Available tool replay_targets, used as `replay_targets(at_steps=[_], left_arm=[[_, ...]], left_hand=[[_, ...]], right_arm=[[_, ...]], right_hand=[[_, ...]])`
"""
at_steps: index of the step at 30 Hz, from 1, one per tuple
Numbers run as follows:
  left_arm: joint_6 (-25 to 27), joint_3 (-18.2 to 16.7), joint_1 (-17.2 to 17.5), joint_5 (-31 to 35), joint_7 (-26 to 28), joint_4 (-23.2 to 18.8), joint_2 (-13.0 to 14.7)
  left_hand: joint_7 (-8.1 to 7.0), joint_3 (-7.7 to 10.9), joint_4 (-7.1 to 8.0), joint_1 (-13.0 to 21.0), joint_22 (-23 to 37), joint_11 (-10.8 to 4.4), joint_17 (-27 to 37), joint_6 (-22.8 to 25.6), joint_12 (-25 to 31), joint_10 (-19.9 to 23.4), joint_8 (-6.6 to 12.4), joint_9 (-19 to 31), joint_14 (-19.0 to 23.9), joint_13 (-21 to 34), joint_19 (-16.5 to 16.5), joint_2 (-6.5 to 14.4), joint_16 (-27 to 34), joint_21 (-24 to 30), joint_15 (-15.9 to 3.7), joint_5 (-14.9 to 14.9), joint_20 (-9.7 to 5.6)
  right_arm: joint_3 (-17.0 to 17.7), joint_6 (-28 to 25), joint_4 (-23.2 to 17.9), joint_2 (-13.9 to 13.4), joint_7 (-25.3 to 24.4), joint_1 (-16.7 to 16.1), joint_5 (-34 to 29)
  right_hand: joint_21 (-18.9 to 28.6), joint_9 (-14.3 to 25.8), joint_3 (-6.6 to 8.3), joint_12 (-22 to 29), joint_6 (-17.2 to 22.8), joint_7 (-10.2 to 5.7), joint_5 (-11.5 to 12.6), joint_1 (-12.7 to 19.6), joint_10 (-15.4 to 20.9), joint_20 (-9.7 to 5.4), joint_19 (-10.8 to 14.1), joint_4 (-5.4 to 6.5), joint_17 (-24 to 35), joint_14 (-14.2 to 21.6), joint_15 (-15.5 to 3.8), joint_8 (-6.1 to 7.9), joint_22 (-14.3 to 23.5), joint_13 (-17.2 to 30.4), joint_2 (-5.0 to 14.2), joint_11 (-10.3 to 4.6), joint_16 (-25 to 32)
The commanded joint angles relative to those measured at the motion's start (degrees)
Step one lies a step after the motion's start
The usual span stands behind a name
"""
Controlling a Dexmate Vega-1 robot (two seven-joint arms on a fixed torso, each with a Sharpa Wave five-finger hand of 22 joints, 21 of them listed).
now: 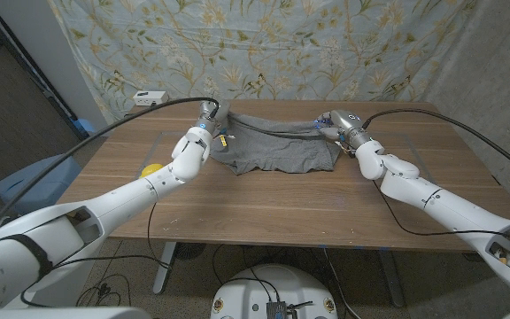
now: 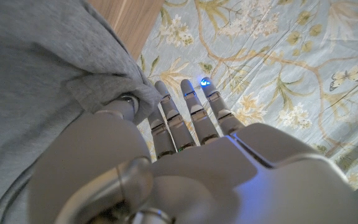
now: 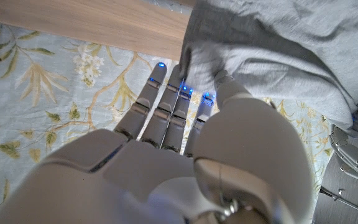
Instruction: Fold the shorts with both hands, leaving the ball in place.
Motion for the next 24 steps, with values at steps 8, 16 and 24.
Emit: replay_targets(at_steps=[8, 16, 24], left_arm=[[18.06, 4.25, 0.37, 8.56, 2.99, 7.61, -5.85], [12.21, 1.07, 4.42, 0.59, 7.32, -2.78, -1.18], [1.75, -7.04, 11.05, -16.63, 15.0, -13.19, 2.7]], left_hand=[[-0.55, -2.1, -0.16, -2.74, -0.31, 0.17, -0.33, -4.63, -1.05, -1.32, -5.11, -3.54, 0.8, -0.93, -0.06, -2.07, -0.19, 1.08, -8.66, 0.3, -0.36], [-0.28, -2.48, 1.37, -5.01, -0.48, 0.82, -0.22, -4.16, -1.07, -1.4, -6.58, -5.21, 0.93, -1.41, -0.01, -0.41, -0.04, 1.48, -8.08, 0.31, 0.25], [1.5, -3.06, 2.16, -7.82, -1.03, 3.24, -1.63, -1.65, -0.67, -0.22, -8.38, -7.89, 2.13, -2.3, -1.96, -0.52, -0.24, 0.84, -5.57, 0.02, 4.25]], right_arm=[[1.68, -2.36, -5.57, -2.82, 1.78, -3.27, 1.73], [3.54, -2.36, -10.26, -6.03, 3.52, -6.57, 3.17], [5.72, -3.23, -15.44, -9.82, 8.64, -9.86, 6.21]], right_hand=[[0.71, -0.22, 0.08, -1.46, -1.69, -0.03, -0.11, -1.65, -1.77, 0.52, -0.53, 0.62, -1.58, -0.96, -5.96, -0.51, -0.21, -0.59, -0.39, 0.09, -1.83], [1.08, -0.34, -0.5, -2.01, -1.82, 0.61, -0.18, -2.82, -1.96, 0.89, -0.06, 0.71, -2.43, -1.4, -5.44, -0.43, -0.41, -0.99, -1.51, 0.69, -2.79], [0.56, -0.51, -1.77, -4.33, -5.41, 1.75, 0.03, -7.14, -5.04, 1.62, -2.13, 2.25, -3.72, -4.3, -3.53, -1.13, -0.85, -1.92, -2.26, 1.75, -5.32]])
